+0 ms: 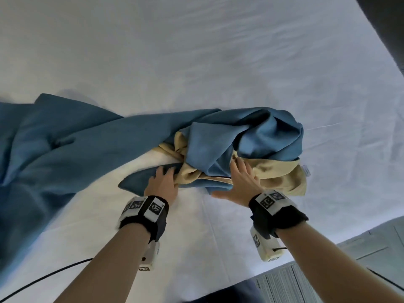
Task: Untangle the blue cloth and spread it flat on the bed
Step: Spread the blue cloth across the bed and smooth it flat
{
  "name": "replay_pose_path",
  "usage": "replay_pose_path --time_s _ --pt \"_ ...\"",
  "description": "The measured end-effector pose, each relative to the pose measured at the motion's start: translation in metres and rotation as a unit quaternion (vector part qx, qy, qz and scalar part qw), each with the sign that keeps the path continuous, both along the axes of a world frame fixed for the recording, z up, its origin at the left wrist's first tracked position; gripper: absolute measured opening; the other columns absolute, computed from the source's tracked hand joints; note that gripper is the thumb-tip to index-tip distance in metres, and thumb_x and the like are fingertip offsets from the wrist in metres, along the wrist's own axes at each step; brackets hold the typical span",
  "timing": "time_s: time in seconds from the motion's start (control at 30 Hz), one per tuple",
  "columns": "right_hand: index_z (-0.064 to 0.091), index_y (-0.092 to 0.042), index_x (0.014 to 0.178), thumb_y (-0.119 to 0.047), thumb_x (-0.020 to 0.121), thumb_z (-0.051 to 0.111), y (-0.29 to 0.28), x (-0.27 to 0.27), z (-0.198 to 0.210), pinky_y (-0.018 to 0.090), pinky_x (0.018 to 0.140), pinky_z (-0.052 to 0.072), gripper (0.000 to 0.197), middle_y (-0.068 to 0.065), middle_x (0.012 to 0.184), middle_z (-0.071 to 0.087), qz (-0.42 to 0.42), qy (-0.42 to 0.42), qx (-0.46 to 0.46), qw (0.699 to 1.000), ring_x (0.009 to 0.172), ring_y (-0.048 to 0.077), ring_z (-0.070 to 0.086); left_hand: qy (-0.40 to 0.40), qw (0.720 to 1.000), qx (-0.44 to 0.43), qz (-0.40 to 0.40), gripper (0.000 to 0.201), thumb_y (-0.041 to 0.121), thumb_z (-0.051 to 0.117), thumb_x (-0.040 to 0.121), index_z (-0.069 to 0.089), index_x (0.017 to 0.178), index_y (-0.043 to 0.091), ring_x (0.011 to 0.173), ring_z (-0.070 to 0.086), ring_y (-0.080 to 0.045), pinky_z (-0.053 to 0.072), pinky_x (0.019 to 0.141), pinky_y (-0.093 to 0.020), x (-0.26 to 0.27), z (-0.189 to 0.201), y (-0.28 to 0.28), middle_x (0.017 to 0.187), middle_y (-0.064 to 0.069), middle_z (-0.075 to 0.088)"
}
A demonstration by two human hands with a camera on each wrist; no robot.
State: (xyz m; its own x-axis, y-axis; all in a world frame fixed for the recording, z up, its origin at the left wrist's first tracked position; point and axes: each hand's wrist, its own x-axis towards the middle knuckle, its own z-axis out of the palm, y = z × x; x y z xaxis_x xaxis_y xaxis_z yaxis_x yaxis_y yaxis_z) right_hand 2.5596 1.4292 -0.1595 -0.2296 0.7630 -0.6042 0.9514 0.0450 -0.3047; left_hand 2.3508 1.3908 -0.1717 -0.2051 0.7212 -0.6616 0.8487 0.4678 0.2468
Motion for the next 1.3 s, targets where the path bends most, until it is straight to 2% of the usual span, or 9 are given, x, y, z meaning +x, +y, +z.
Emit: replay_pose_path --time_s 0.23,0.4,0.5,0.7,0.83,0.97,1.1,1.2,1.3 --pt "0.004 -0.027 0.148 -0.07 0.051 0.067 0.009 -0.008 -0.016 0.053 0.115 0.018 0.124 0.001 0.155 0.007 -0.09 0.087 -0.065 0.99 0.144 0.026 0.002 -0.139 0.977 0.035 0.155 0.039 0.018 0.04 0.091 0.049 0.128 0.022 0.113 0.053 -0.036 0.044 0.094 -0.035 0.02 0.001 0.03 0.129 -0.013 0.057" --pt "0.011 -0.024 0.146 -0.073 0.05 0.069 0.011 -0.008 -0.021 0.051 0.113 0.025 0.122 0.003 0.15 0.02 -0.068 0.041 -0.023 0.997 0.139 0.03 0.017 -0.355 0.858 -0.022 0.371 0.015 0.022 0.054 0.088 0.056 0.103 0.021 0.096 0.062 -0.034 0.055 0.086 -0.05 0.056 0.014 0.056 0.102 -0.013 0.063" --pt "0.033 -0.017 0.133 -0.059 0.062 0.073 0.025 0.004 -0.021 0.045 0.1 0.041 0.092 0.008 0.131 0.044 -0.076 0.059 0.034 0.995 0.122 0.032 0.041 -0.401 0.831 -0.034 0.385 0.019 0.02 0.066 0.079 0.06 0.096 0.015 0.092 0.065 -0.032 0.055 0.088 -0.047 0.075 0.019 0.06 0.092 -0.012 0.067" --pt "0.042 -0.015 0.114 -0.023 0.07 0.066 0.083 0.079 0.008 0.036 0.073 0.045 0.05 0.011 0.109 0.057 0.003 0.126 0.121 0.985 0.1 0.035 0.057 -0.396 0.889 0.122 0.195 0.024 0.028 0.071 0.078 0.061 0.099 0.035 0.093 0.062 0.011 0.047 0.079 -0.005 0.13 0.037 0.067 0.101 0.016 0.067" --pt "0.047 -0.012 0.127 -0.001 0.065 0.064 0.142 0.176 0.048 0.047 0.076 0.051 0.065 0.017 0.114 0.054 0.055 0.105 0.271 0.955 0.104 0.04 0.049 -0.265 0.944 0.192 0.037 0.05 0.051 0.071 0.067 0.053 0.108 0.028 0.101 0.06 -0.002 0.048 0.087 -0.022 0.193 0.058 0.092 0.108 0.015 0.064" --pt "0.052 -0.004 0.118 0.005 0.071 0.057 0.205 0.277 0.087 0.045 0.066 0.048 0.048 0.024 0.112 0.053 0.04 0.066 0.385 0.92 0.101 0.042 0.047 -0.212 0.933 0.29 0.015 0.03 0.028 0.065 0.081 0.057 0.109 0.02 0.097 0.062 -0.012 0.051 0.086 -0.036 0.238 0.071 0.125 0.11 0.006 0.063" --pt "0.05 -0.004 0.127 0.009 0.076 0.053 0.231 0.334 0.08 0.051 0.077 0.048 0.052 0.025 0.128 0.044 0.105 -0.036 0.29 0.95 0.115 0.042 0.041 -0.197 0.932 0.3 0.06 0.014 0.013 0.057 0.086 0.06 0.099 0.014 0.091 0.062 -0.019 0.05 0.086 -0.037 0.261 0.066 0.144 0.1 0.003 0.065" --pt "0.03 -0.024 0.142 0.013 0.075 0.046 0.221 0.364 0.057 0.05 0.09 0.044 0.078 0.016 0.147 0.023 0.077 -0.125 0.153 0.977 0.128 0.04 0.03 -0.18 0.941 0.283 0.053 0.013 0.014 0.055 0.088 0.06 0.099 0.016 0.091 0.06 -0.018 0.05 0.083 -0.036 0.27 0.059 0.145 0.1 0.001 0.065" --pt "0.018 -0.029 0.146 0.002 0.084 0.048 0.205 0.379 0.039 0.045 0.106 0.034 0.075 0.014 0.151 0.022 -0.043 -0.036 0.054 0.997 0.133 0.037 0.03 -0.181 0.946 0.266 0.046 0.014 0.013 0.054 0.086 0.059 0.1 0.014 0.093 0.06 -0.019 0.049 0.083 -0.037 0.275 0.049 0.144 0.102 -0.002 0.064"
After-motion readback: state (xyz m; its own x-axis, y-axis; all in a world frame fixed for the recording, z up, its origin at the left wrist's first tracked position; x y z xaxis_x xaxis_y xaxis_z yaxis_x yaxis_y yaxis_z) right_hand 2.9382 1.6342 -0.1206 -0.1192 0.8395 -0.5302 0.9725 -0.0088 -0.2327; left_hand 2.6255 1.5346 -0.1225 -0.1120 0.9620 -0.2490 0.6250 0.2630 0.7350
